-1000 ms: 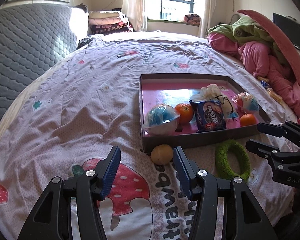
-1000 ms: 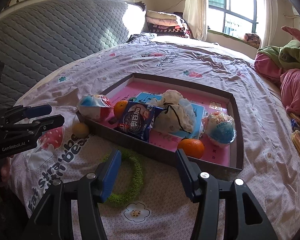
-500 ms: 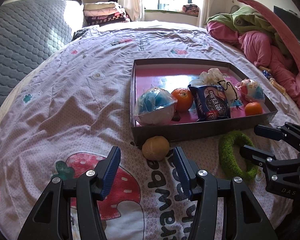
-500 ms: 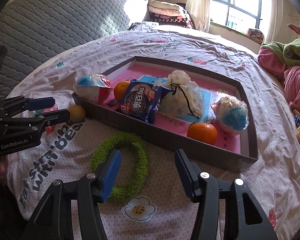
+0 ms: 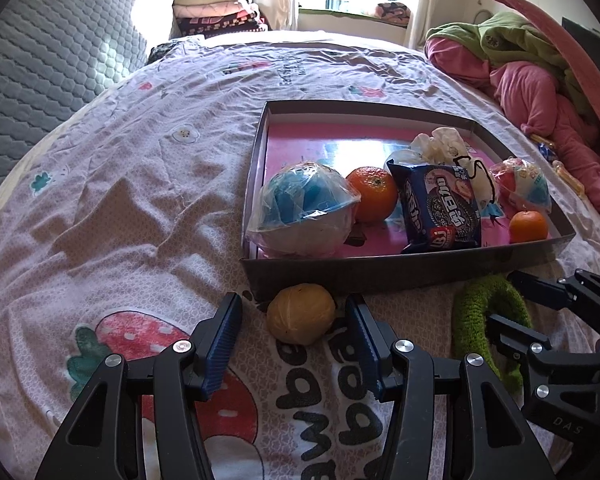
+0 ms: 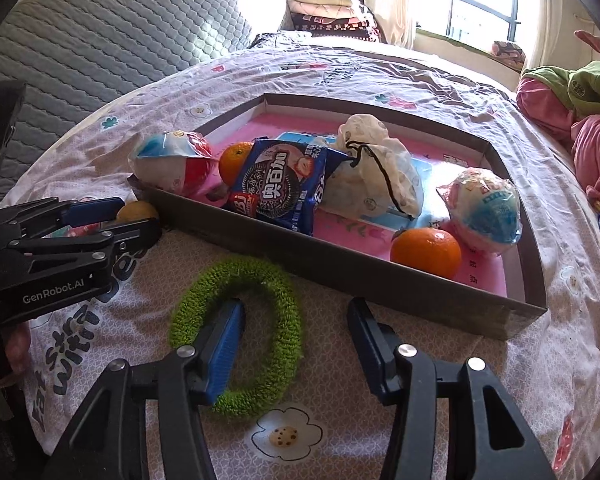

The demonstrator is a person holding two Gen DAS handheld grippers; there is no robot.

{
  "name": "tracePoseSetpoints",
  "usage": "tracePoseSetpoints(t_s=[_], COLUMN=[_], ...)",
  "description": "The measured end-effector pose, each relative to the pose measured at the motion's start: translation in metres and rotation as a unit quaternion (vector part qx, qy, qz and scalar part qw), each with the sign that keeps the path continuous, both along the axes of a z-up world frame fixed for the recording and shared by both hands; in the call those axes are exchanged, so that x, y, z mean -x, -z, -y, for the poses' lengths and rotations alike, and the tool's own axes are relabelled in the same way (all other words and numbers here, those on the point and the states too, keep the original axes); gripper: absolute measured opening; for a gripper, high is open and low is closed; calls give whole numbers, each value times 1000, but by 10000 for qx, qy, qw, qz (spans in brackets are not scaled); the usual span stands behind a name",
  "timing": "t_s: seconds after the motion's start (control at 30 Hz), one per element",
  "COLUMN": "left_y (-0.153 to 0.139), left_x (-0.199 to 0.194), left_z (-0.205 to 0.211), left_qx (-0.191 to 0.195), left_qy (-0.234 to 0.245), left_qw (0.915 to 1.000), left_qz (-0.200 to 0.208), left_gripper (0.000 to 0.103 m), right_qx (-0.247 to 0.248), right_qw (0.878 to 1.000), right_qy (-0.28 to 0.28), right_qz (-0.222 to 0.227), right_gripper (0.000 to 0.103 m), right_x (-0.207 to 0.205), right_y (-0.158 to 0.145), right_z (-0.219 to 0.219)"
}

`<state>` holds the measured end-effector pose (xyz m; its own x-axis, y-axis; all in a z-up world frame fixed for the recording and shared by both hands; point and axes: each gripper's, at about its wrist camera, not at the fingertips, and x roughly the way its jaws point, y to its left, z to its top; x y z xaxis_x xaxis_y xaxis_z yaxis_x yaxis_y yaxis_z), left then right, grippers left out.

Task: Organize objects
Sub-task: 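Grasp the green fuzzy ring with the right tool while the left tool grasps the tan ball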

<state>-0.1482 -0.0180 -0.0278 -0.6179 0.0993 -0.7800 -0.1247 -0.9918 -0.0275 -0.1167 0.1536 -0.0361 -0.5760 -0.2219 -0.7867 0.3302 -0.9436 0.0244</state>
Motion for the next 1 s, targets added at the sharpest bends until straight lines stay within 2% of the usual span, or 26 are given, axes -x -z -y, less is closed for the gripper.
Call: tracePoseSetpoints(t_s=[0.13,0.23,0.47,0.6,0.77,1.0], left_y=[3,3,-4,-15,-23,-32], left_x=[4,4,1,-7,-14,-20], left_z=[-5,-8,-9,-16,-22,-27], left_qx=[52,142,39,69,-21,50], left_qy=[-34,-76,-43,68,177,229], left_qw=[10000,9999,10000,9996,9992,9983], left_qz=[21,20,-73,-270,-353,-532], left_gripper=[37,34,34,34,34,34], right_qx=[-15,10,189,219,283,363], right_qw=[10000,10000,9998,9997,9995,9990], right_qy=[2,7,-3,-53,-73,-18], right_qz=[35,51,40,-22,-79,-258], right_gripper=[46,40,18,17,16,15], right_x=[2,4,3,0,-2,-5], right_y=[1,1,-2,-6,-12,-23], right_z=[2,2,0,1,1,-5])
